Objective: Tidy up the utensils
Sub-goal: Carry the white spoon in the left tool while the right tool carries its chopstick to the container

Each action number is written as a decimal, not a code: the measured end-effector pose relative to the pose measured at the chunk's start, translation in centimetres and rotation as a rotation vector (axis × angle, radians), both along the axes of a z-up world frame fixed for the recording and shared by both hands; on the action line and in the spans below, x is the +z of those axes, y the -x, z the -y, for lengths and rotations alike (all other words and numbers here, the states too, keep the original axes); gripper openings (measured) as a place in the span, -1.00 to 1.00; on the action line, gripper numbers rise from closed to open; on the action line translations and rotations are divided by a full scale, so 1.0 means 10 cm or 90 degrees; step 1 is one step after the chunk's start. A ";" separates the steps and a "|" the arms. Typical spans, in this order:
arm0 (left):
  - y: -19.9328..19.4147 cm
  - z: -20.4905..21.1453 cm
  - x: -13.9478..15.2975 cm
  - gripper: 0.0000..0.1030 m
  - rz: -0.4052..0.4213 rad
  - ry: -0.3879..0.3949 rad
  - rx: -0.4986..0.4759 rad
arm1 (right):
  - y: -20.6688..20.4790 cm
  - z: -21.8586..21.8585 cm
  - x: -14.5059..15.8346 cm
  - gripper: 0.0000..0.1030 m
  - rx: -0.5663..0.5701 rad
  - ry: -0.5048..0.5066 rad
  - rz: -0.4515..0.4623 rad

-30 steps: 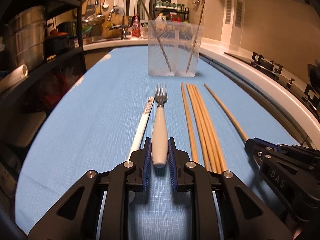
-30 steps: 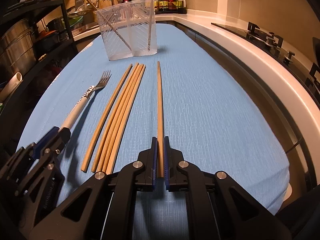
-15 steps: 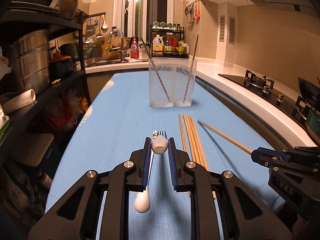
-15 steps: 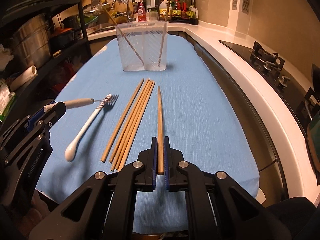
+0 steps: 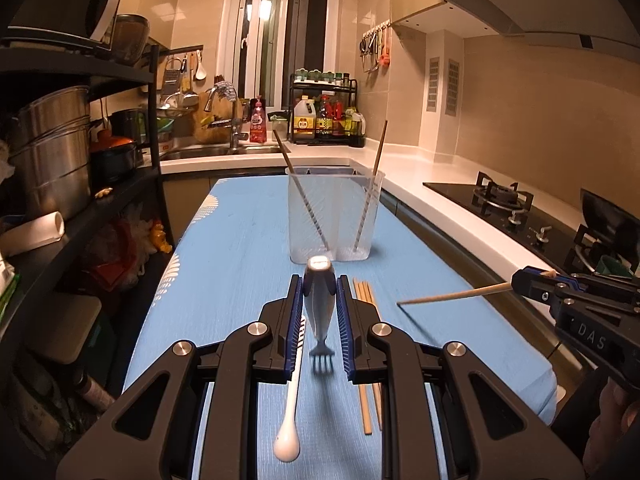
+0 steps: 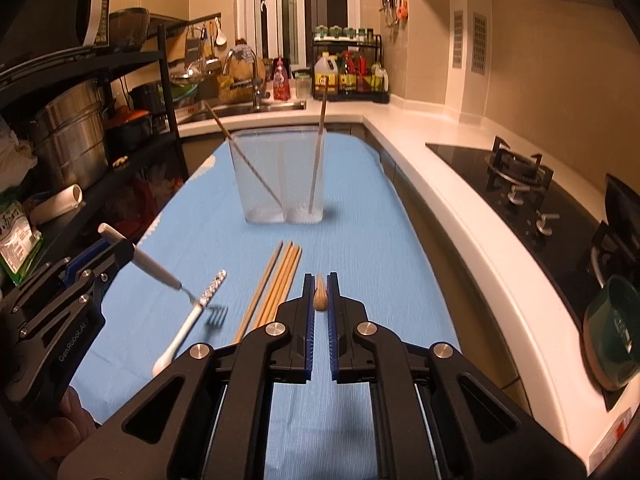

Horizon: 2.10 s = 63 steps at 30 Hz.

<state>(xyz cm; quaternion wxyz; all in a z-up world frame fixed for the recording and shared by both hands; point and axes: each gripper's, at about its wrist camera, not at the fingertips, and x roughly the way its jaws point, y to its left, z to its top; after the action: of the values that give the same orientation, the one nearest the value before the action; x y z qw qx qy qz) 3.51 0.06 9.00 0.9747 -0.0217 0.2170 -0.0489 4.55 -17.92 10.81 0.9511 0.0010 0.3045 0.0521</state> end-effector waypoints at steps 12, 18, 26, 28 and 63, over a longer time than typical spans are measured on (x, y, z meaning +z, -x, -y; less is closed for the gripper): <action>-0.25 -0.10 0.23 -0.67 -0.013 0.028 -0.017 | -0.24 0.02 0.44 -0.88 0.009 -0.012 0.051; -0.36 -0.14 0.32 -0.67 -0.012 0.036 -0.020 | -0.38 0.01 0.56 -0.88 0.018 -0.012 0.058; -0.56 -0.10 0.49 -0.67 -0.021 0.022 -0.023 | -0.59 -0.01 0.74 -0.88 0.027 -0.016 0.054; -0.63 -0.10 0.56 -0.67 -0.032 0.027 -0.026 | -0.65 -0.03 0.82 -0.89 0.032 -0.014 0.055; -2.70 -0.03 1.50 -0.67 -0.116 0.023 -0.032 | -2.45 -0.38 1.64 -0.89 0.085 0.018 0.000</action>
<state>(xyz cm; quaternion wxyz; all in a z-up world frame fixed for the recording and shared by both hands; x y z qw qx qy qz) 30.49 0.39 23.98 0.9489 -0.0380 0.3042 -0.0751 29.03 -14.12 27.18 0.9455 -0.0327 0.3045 0.1109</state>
